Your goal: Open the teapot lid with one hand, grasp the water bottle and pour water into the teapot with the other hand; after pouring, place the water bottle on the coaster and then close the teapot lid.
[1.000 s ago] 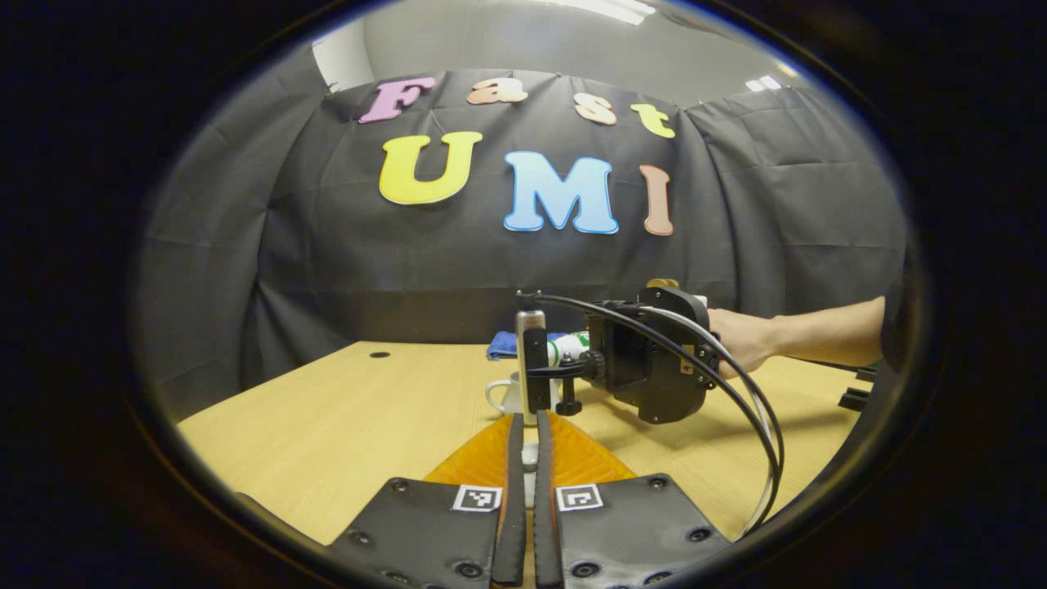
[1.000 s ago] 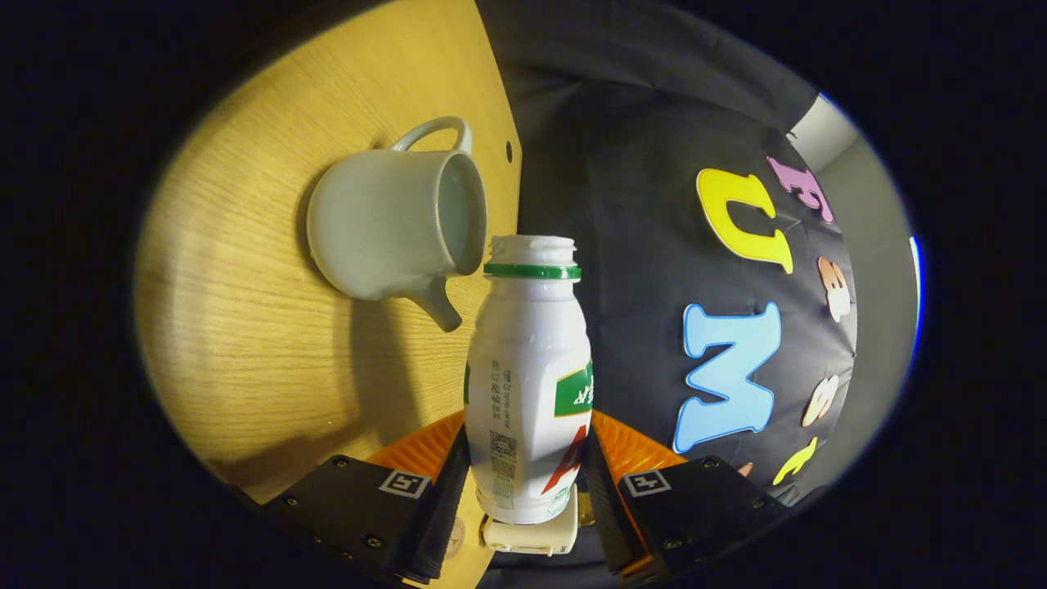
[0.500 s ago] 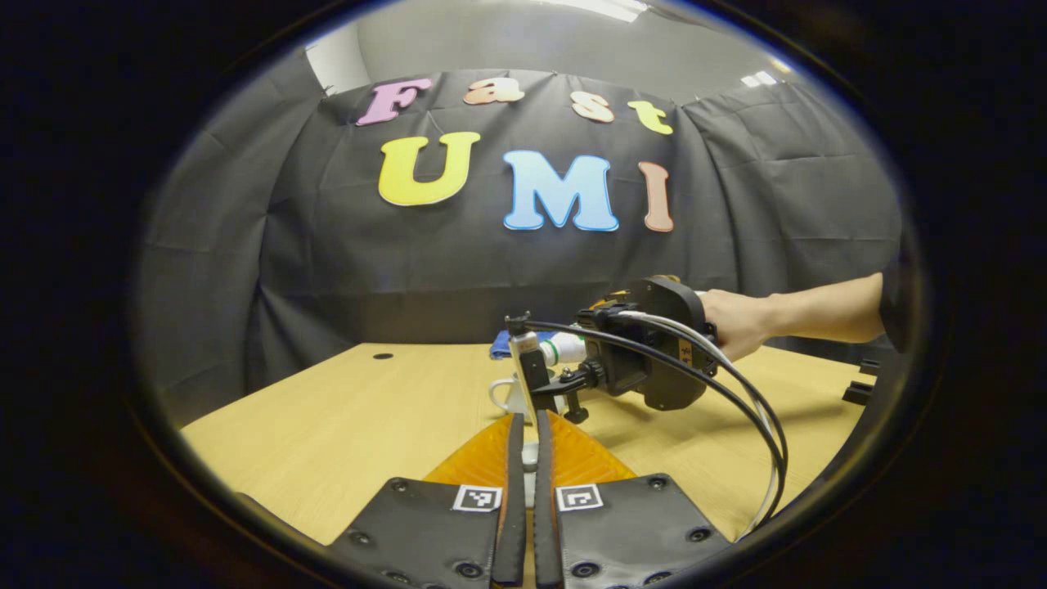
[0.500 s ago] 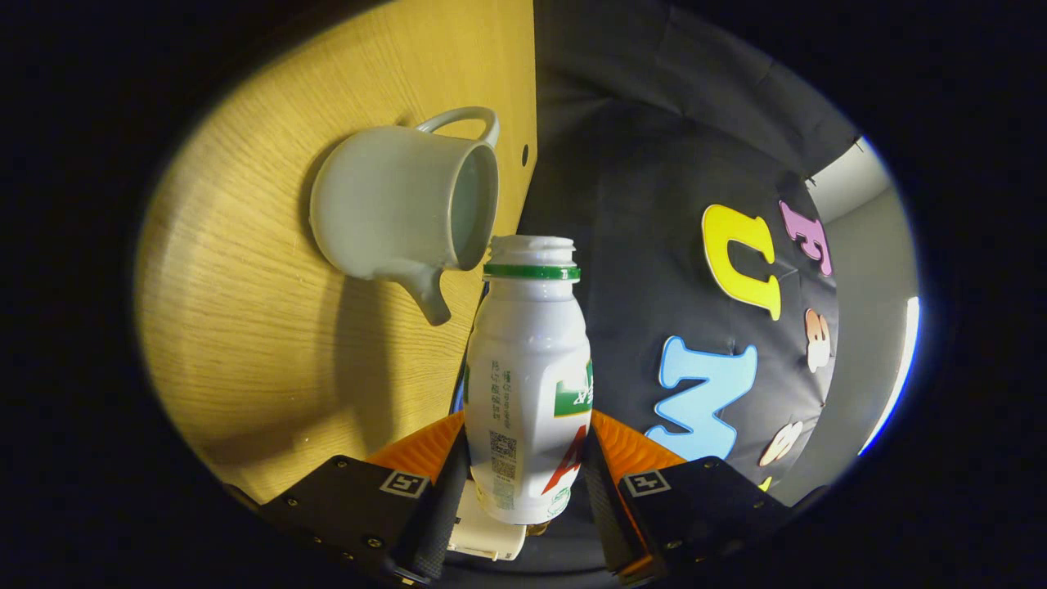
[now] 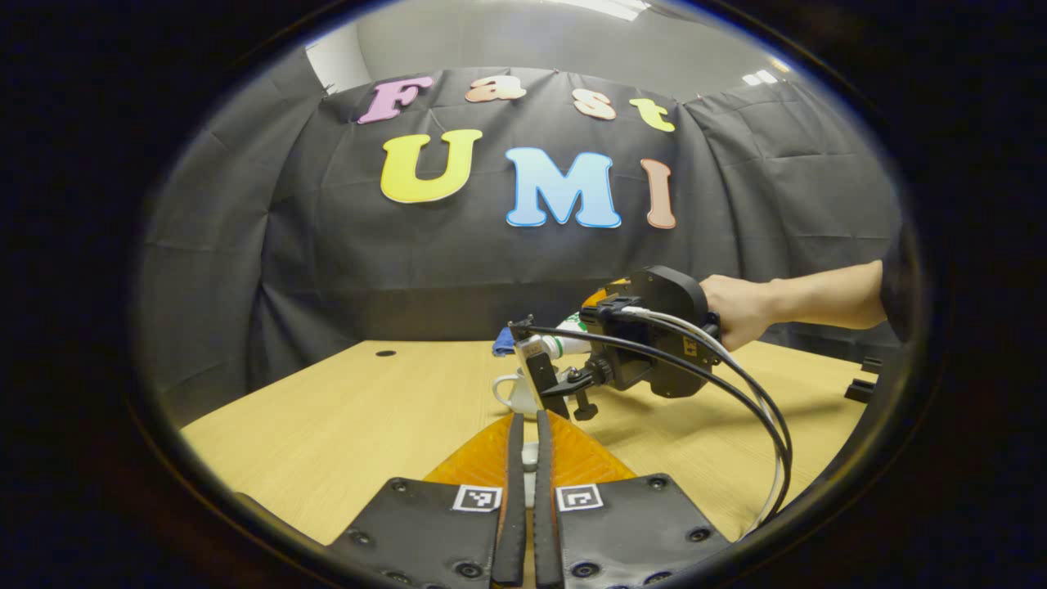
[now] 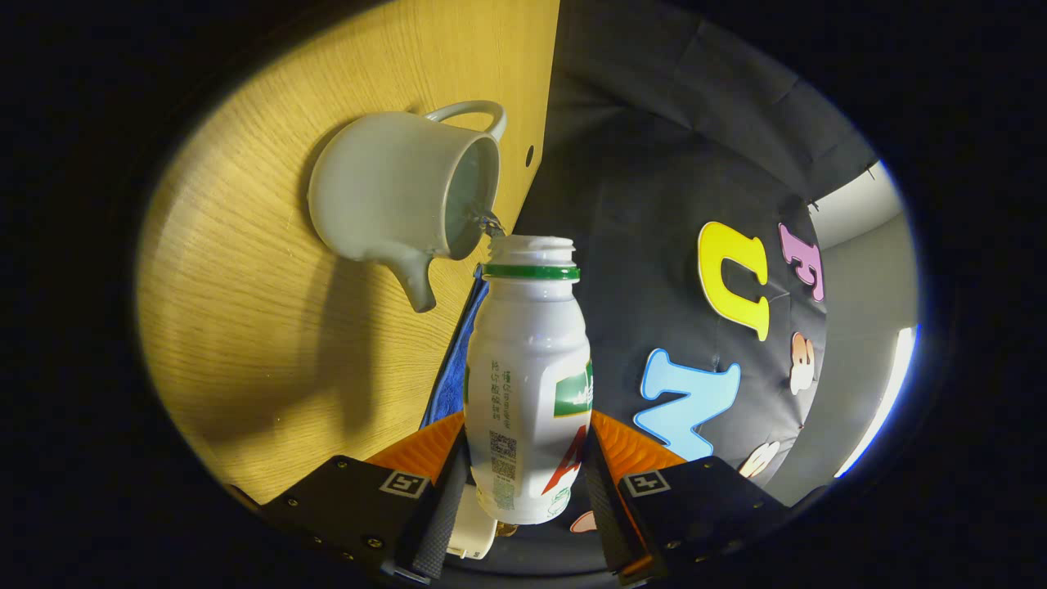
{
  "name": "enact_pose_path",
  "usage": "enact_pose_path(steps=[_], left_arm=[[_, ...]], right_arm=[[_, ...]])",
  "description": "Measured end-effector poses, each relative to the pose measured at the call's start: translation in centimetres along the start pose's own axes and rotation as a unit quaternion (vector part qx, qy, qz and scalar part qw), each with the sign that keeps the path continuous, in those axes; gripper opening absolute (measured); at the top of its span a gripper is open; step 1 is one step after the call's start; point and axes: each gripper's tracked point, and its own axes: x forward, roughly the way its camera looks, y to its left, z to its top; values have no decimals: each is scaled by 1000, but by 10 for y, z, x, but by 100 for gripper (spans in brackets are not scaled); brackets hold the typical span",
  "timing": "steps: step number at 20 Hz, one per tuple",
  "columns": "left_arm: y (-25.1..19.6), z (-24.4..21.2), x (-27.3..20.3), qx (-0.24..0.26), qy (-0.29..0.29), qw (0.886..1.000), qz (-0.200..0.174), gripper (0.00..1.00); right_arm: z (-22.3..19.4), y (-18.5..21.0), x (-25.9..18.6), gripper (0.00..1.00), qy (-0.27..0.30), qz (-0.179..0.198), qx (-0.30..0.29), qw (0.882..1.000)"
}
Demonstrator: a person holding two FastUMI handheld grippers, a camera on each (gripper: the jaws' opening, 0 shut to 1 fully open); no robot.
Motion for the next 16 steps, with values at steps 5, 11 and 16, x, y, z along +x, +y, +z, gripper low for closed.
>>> enact_pose_path(steps=[5, 11, 16], left_arm=[[1, 3, 0, 3, -1, 1000, 2, 14], [0, 1, -1, 5, 1, 1000, 1, 14], [1, 0, 0, 9, 3, 1000, 1, 14]], right_arm=[[-3, -1, 4, 71, -1, -11, -19, 1000], [-3, 0, 6, 71, -7, -25, -48, 999], [-2, 2, 5, 71, -12, -34, -71, 997]])
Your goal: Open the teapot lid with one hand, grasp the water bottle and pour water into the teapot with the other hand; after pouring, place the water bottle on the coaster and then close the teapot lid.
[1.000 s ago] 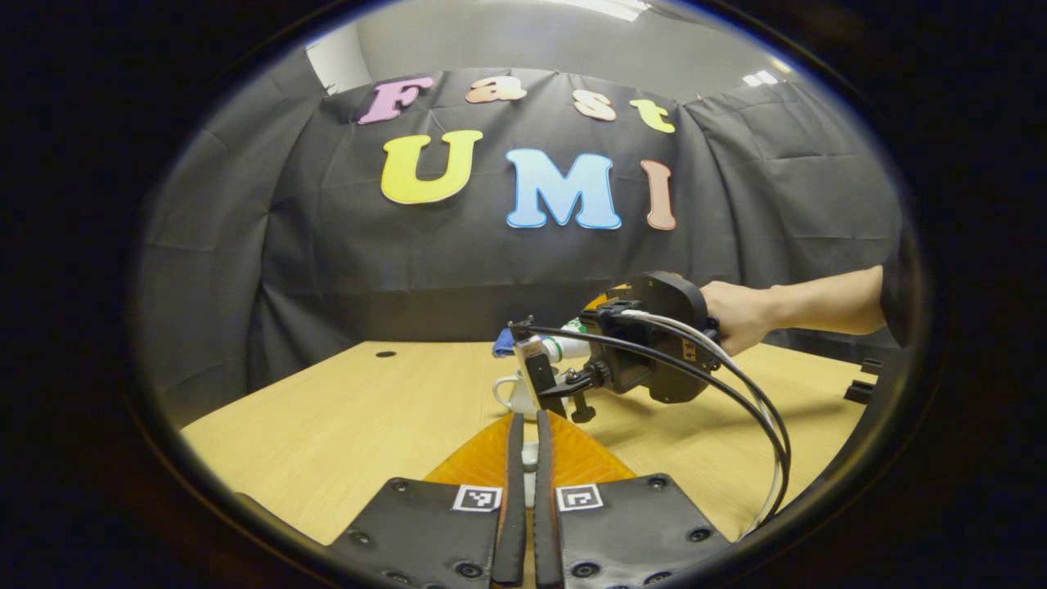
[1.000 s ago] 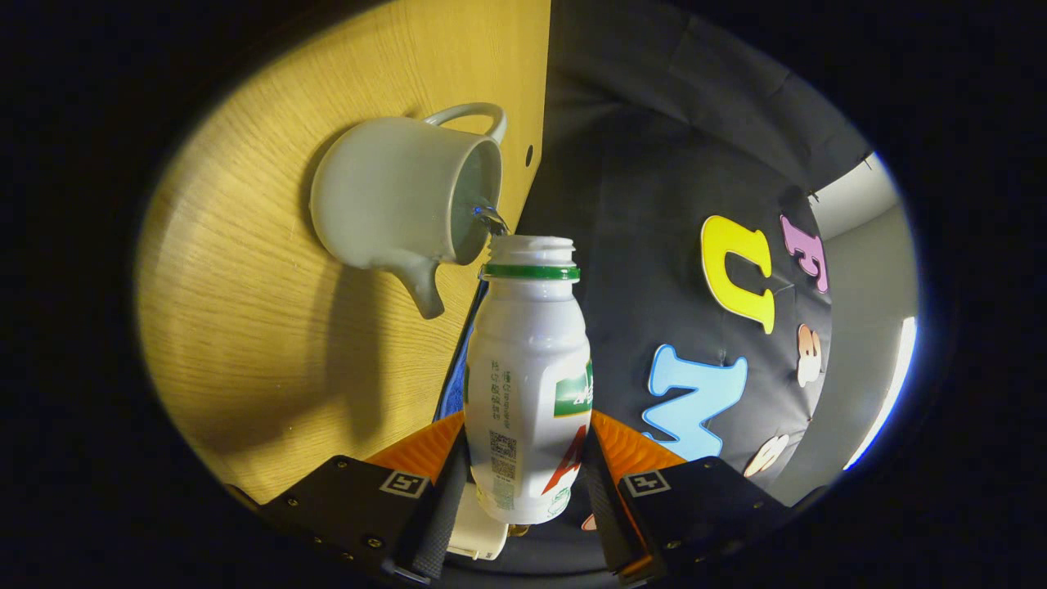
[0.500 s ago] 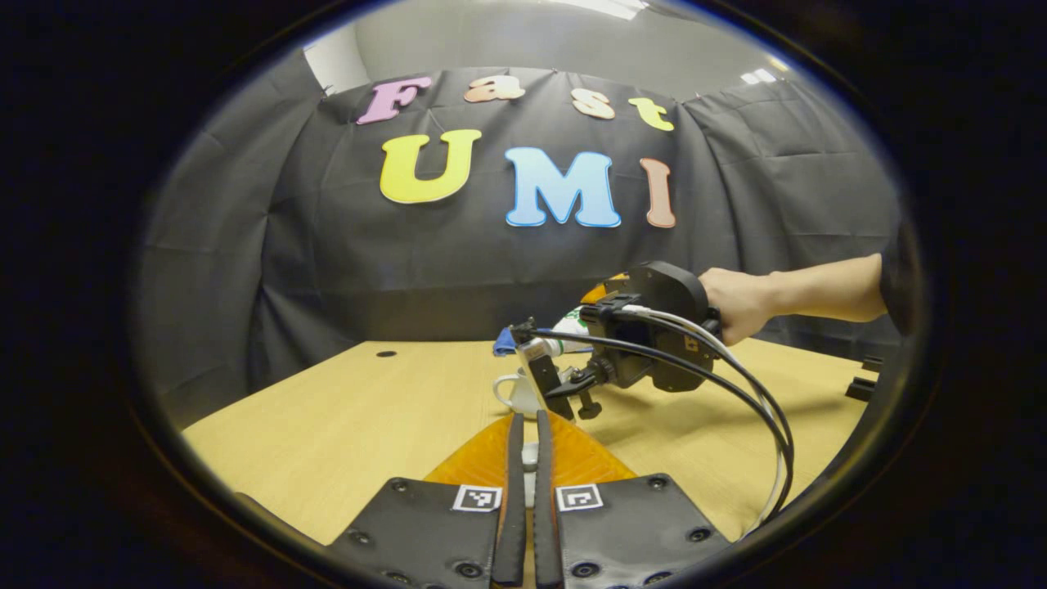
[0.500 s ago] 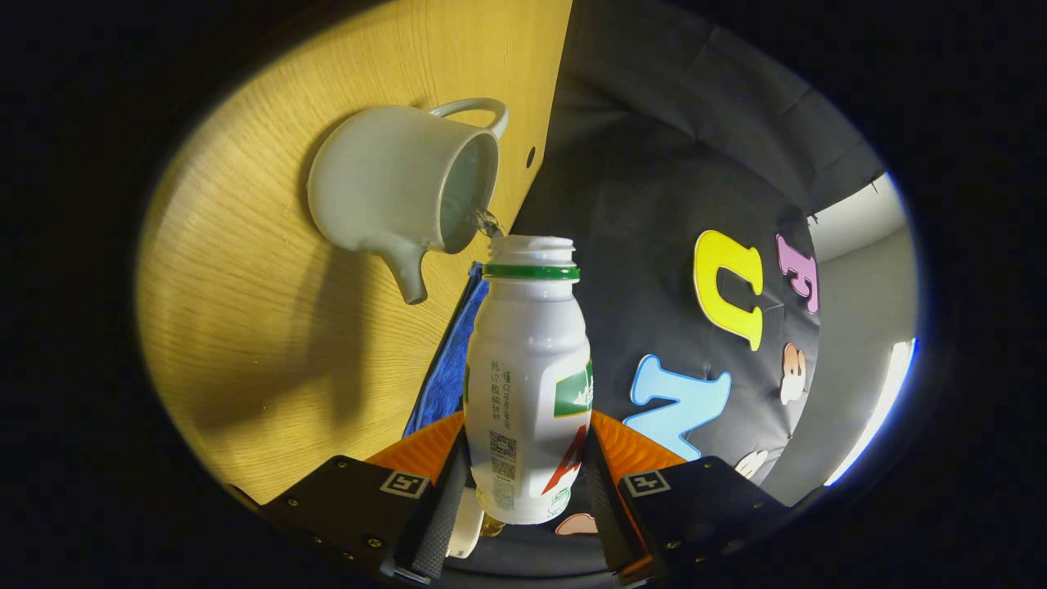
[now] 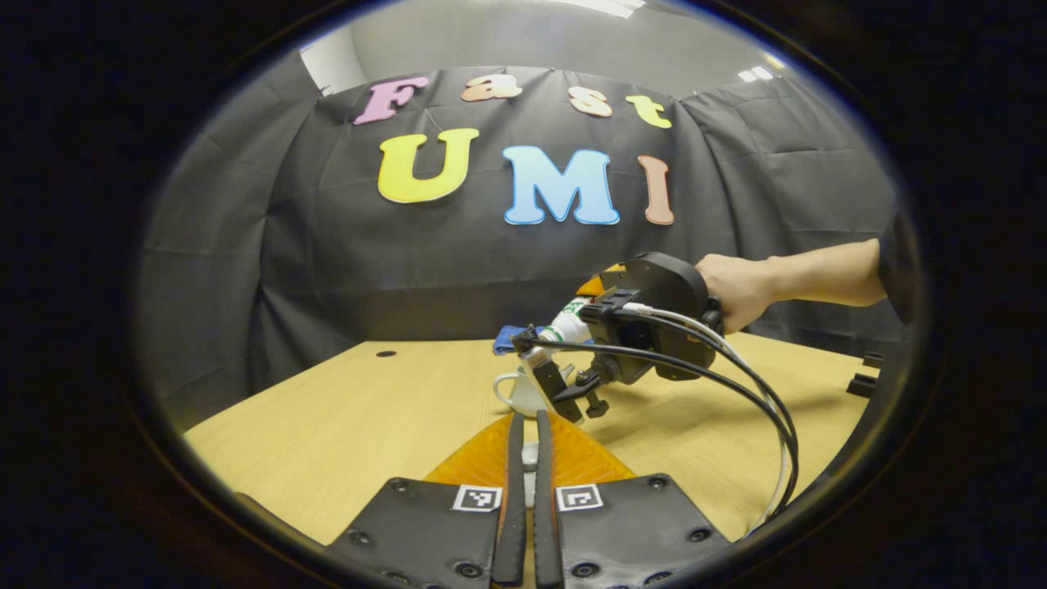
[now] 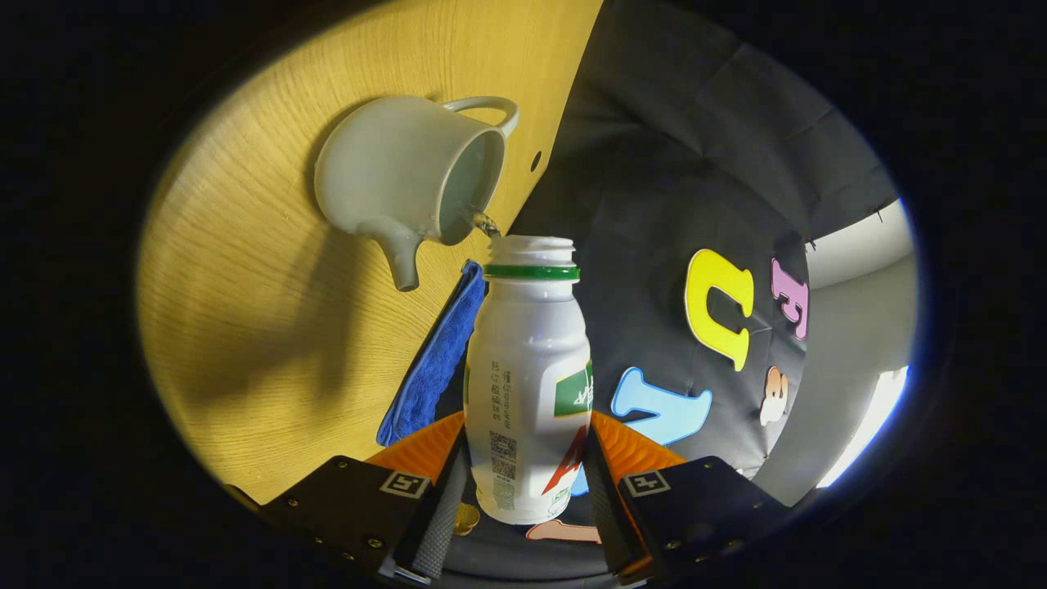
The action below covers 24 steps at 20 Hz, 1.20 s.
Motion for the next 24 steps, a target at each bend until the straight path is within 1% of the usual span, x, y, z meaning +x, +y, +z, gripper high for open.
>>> enact_pose_path(steps=[5, 10, 12, 14, 17, 20, 22, 24], left_arm=[[3, -1, -2, 4, 2, 1000, 3, 14], [5, -1, -4, 4, 0, 1000, 7, 14], [7, 0, -5, 6, 0, 1000, 9, 14], [9, -1, -5, 8, 2, 1000, 11, 14], [10, -2, -6, 6, 2, 1000, 13, 14], [11, -3, -7, 4, 2, 1000, 15, 14], [15, -2, -7, -2, 1, 1000, 16, 14], [20, -2, -8, -12, 4, 1000, 20, 14]], right_arm=[[3, 0, -4, 71, -5, -11, -19, 1000], [10, 0, -6, 71, -14, -10, -41, 999], [11, -4, -5, 71, -18, -17, -51, 998], [13, -1, -3, 71, -19, -17, -49, 998], [11, -9, -2, 71, -20, -27, -47, 998], [7, -12, 1, 71, -25, -24, -19, 999], [2, -8, 5, 71, -28, -8, 27, 999], [-2, 3, 6, 71, -26, 12, 88, 996]])
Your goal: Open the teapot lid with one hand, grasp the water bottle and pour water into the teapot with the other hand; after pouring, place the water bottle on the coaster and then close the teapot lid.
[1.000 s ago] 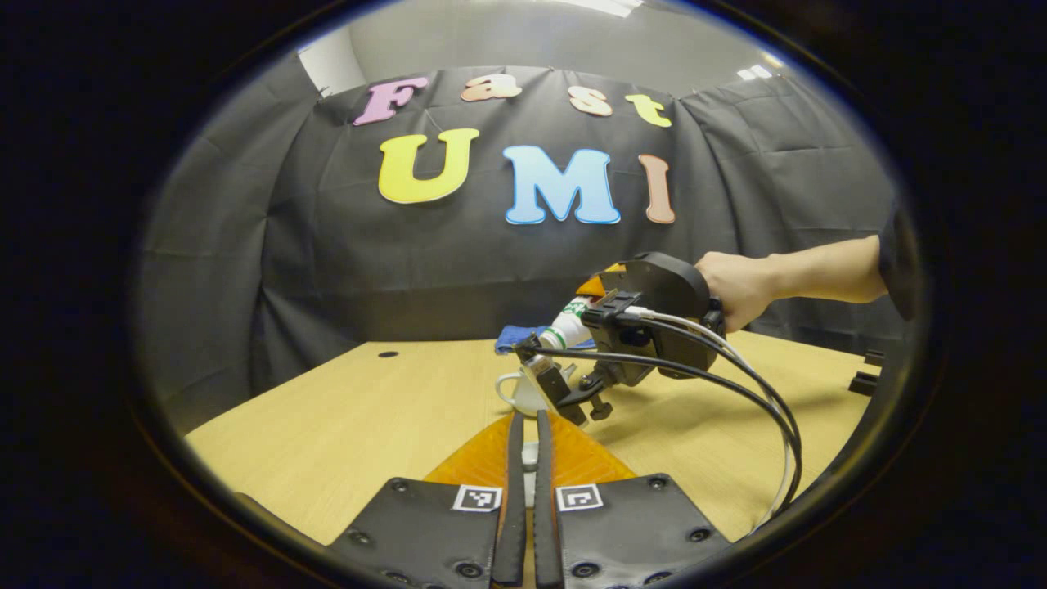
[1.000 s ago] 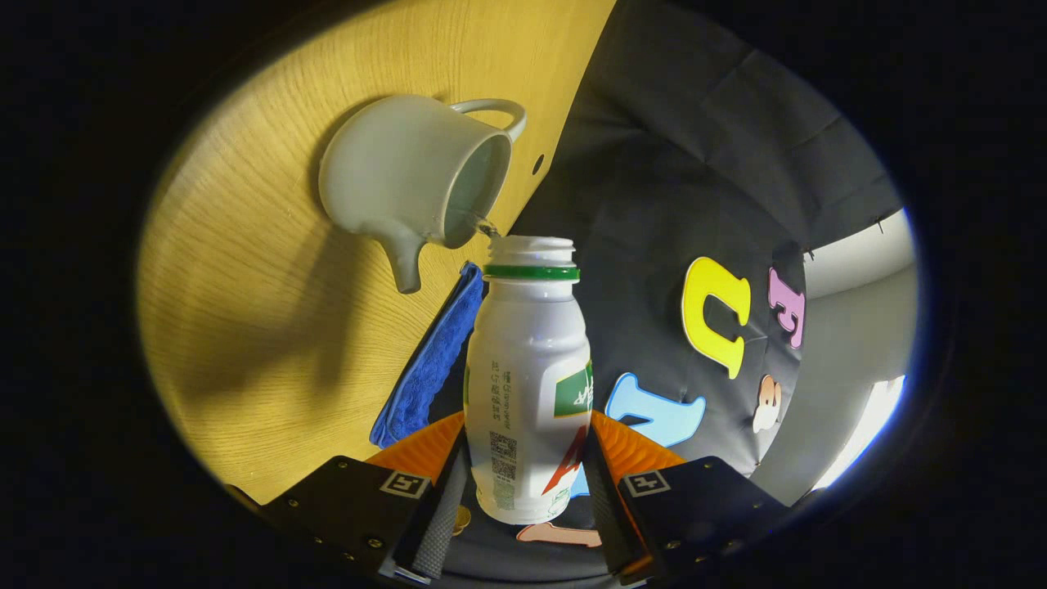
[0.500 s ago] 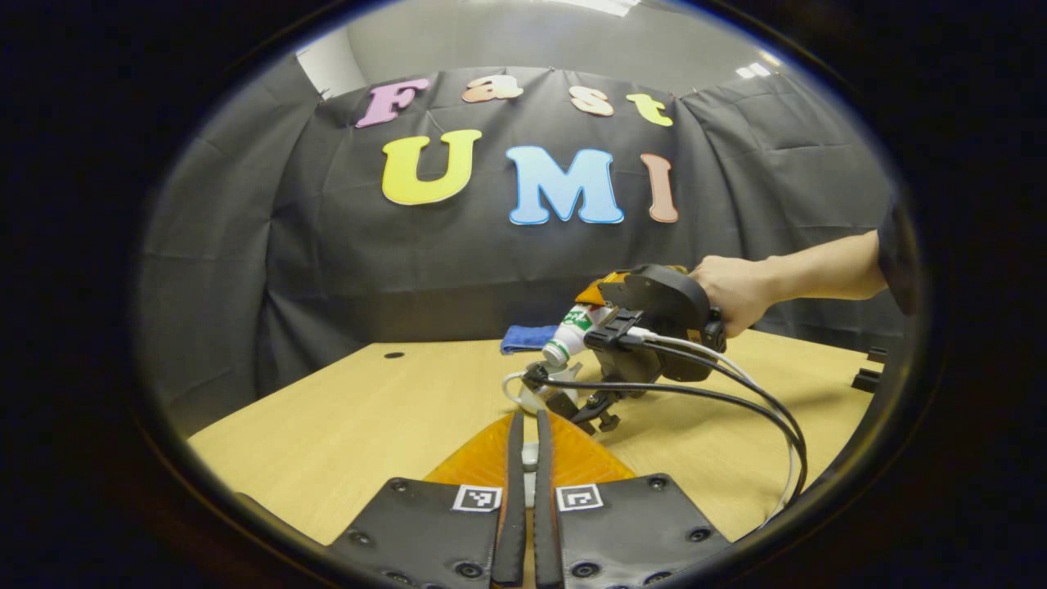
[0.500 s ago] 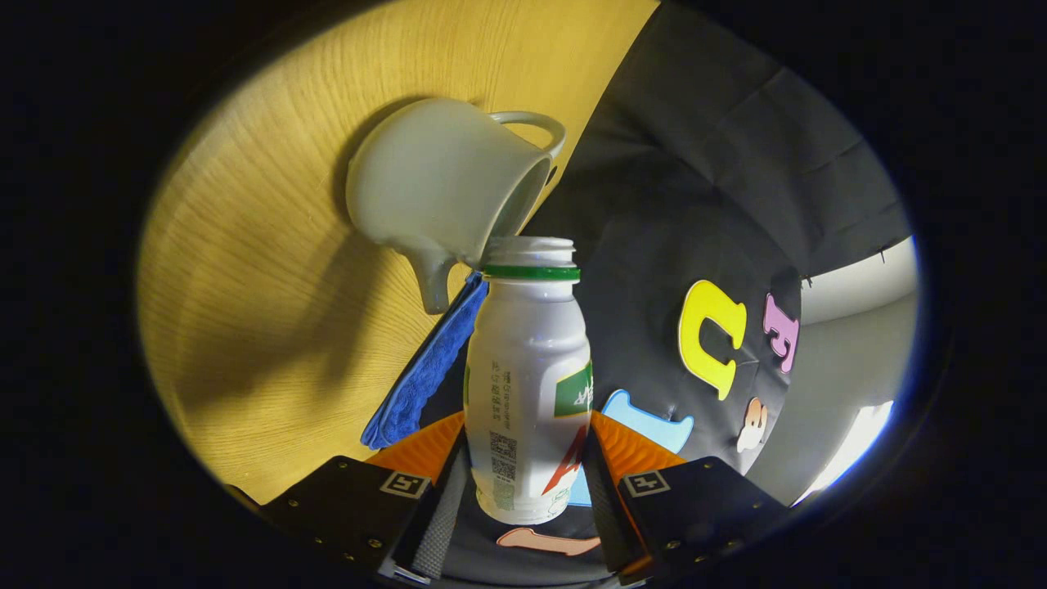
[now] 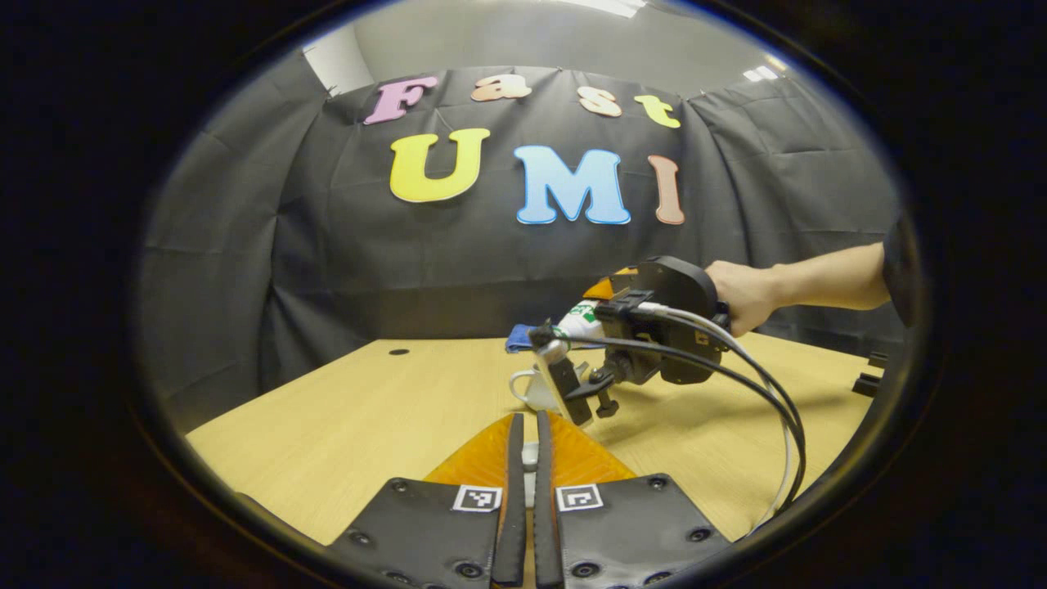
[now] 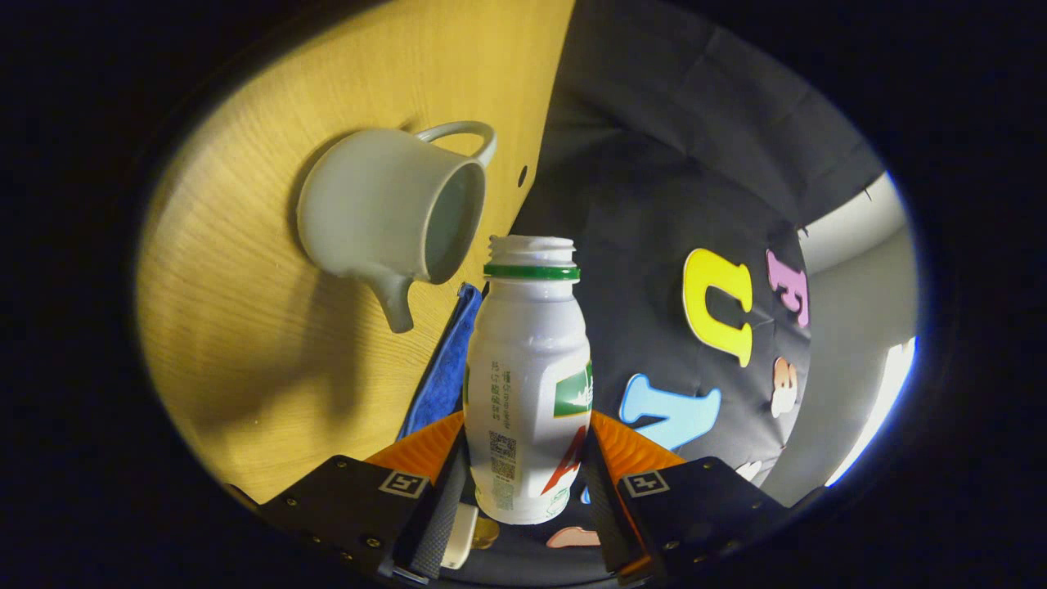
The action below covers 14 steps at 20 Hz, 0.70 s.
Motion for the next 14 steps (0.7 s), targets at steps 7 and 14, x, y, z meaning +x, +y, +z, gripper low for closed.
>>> enact_pose_path(steps=[7, 14], left_arm=[[10, 12, 16, -24, -5, 1000, 3, 14], [13, 46, 74, -52, -27, 998, -15, 10]], right_arm=[[-8, 9, -8, 71, 4, 44, 238, 970], [-40, 0, -44, 71, 24, 64, 508, 858]])
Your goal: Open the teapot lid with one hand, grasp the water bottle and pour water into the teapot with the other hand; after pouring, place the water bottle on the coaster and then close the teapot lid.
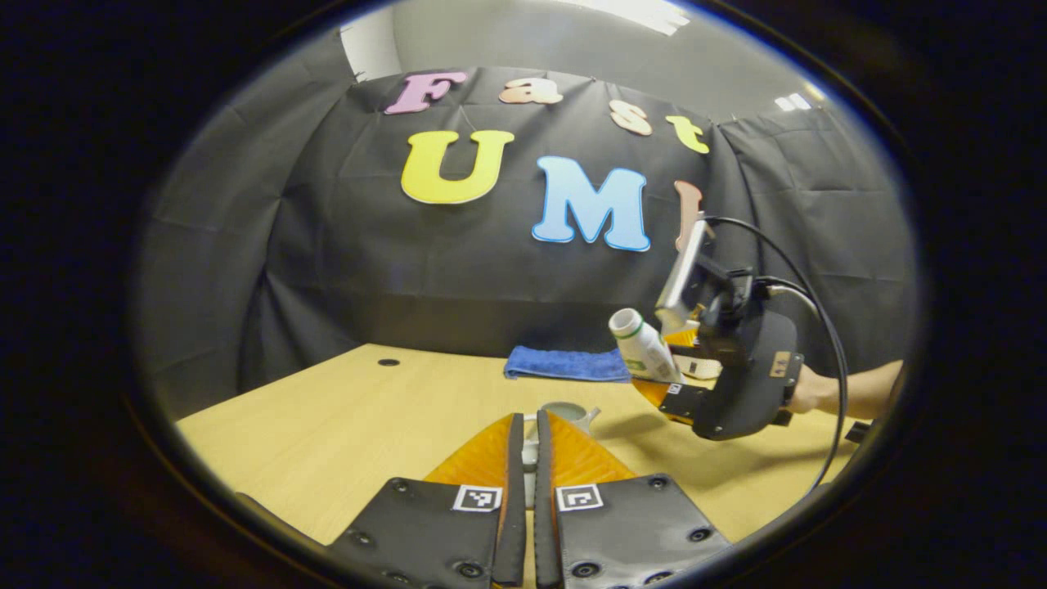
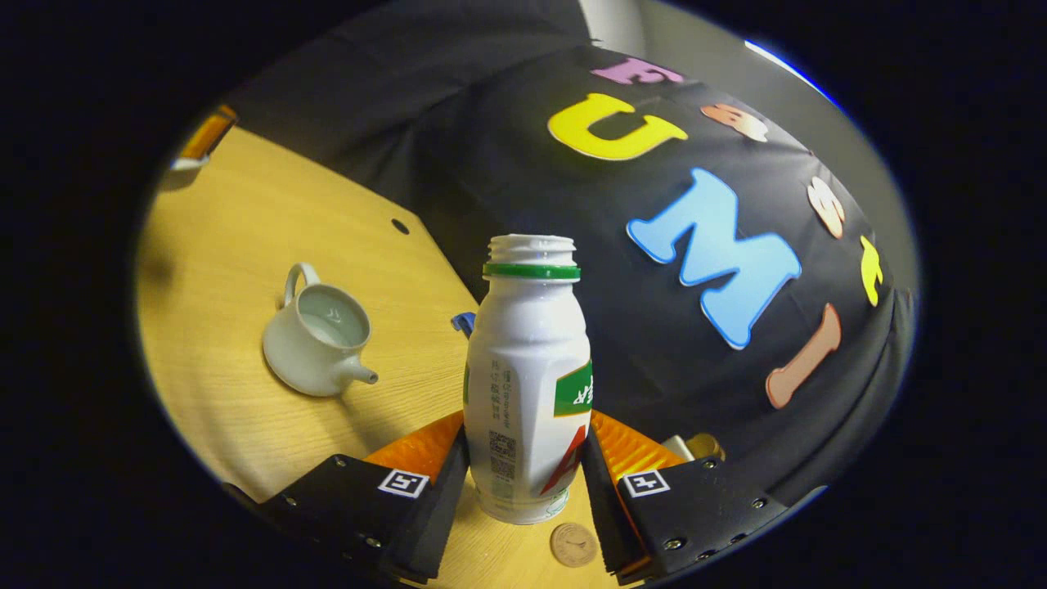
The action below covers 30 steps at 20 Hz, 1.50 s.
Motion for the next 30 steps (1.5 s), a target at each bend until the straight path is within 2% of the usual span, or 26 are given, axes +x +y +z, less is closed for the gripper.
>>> enact_pose_path(steps=[1, 2, 3, 4, 7, 8, 9, 10, 13, 14, 18, 23, 27, 30], left_arm=[[-2, 2, 9, 2, 0, 1000, -3, 10], [-6, 5, 18, 6, -1, 1000, -5, 14], [-9, 7, 25, 12, -2, 1000, -8, 10], [-12, 8, 31, 18, -1, 1000, -11, 14], [-27, 9, 51, 32, 3, 999, -25, 14], [-32, 10, 56, 35, 3, 999, -29, 10], [-35, 12, 61, 36, 3, 999, -32, 14], [-38, 12, 66, 32, 4, 999, -34, 10], [-45, 12, 77, 22, 6, 999, -40, 10], [-45, 12, 82, 24, 6, 999, -38, 14], [-43, 6, 105, 24, 13, 999, -33, 14], [-38, -5, 128, 29, 25, 999, -21, 14], [-39, -14, 147, 39, 33, 999, -16, 14], [-39, -23, 156, 43, 43, 998, -14, 14]], right_arm=[[-1, -6, -7, 71, 1, 2, 38, 999], [-1, -8, -11, 71, 3, 5, 74, 997], [-4, -15, -19, 71, 4, 6, 108, 994], [-7, -20, -25, 71, 5, 7, 141, 990], [-14, -39, -43, 71, 5, 9, 228, 974], [-16, -47, -45, 71, 5, 9, 248, 969], [-19, -52, -45, 71, 7, 7, 261, 965], [-20, -58, -49, 71, 7, -3, 274, 962], [-31, -67, -63, 71, 9, -8, 326, 945], [-35, -64, -68, 71, 9, 0, 341, 940], [-47, -67, -84, 71, 9, -6, 360, 933], [-58, -76, -91, 71, 14, -23, 351, 936], [-62, -85, -96, 71, 7, -33, 365, 931], [-72, -97, -99, 71, 15, -53, 357, 933]])
